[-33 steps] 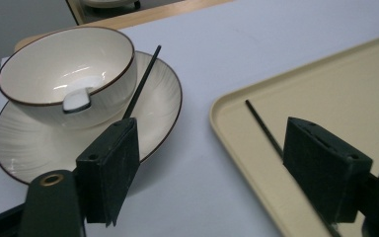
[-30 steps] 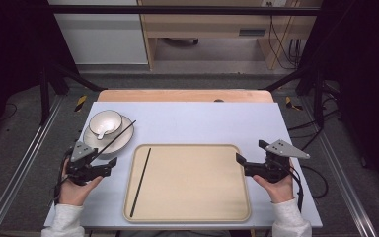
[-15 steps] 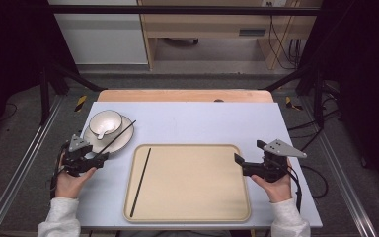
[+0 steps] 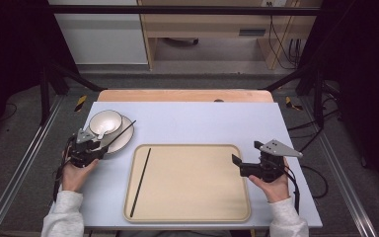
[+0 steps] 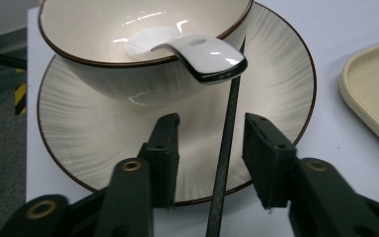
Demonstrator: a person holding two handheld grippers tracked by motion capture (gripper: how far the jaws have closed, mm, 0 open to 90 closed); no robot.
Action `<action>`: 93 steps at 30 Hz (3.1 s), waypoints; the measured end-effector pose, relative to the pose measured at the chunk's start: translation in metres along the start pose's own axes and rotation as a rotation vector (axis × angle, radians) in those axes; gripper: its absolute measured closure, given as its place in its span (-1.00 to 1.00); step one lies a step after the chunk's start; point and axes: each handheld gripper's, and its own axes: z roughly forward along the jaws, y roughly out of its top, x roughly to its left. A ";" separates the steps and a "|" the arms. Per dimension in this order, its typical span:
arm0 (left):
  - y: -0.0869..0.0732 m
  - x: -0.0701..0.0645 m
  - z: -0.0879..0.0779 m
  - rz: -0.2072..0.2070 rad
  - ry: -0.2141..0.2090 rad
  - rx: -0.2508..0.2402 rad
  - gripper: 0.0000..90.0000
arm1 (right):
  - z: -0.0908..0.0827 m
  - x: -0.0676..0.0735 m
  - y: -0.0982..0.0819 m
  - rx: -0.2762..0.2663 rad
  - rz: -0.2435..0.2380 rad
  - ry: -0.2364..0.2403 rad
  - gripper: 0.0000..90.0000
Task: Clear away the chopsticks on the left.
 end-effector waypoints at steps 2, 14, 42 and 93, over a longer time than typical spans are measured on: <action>0.001 0.001 0.003 -0.007 -0.009 0.005 0.44 | 0.000 0.000 0.000 0.000 0.001 -0.001 -0.85; 0.002 -0.004 0.009 0.028 -0.026 0.030 0.75 | 0.000 0.000 0.000 0.002 -0.004 -0.003 -0.85; 0.005 -0.020 -0.008 -0.025 -0.065 -0.010 0.89 | -0.004 -0.001 0.001 -0.010 -0.001 -0.006 -0.85; -0.029 -0.160 -0.082 -0.322 0.032 -0.262 0.89 | -0.015 -0.003 0.006 -0.052 0.013 -0.012 -0.87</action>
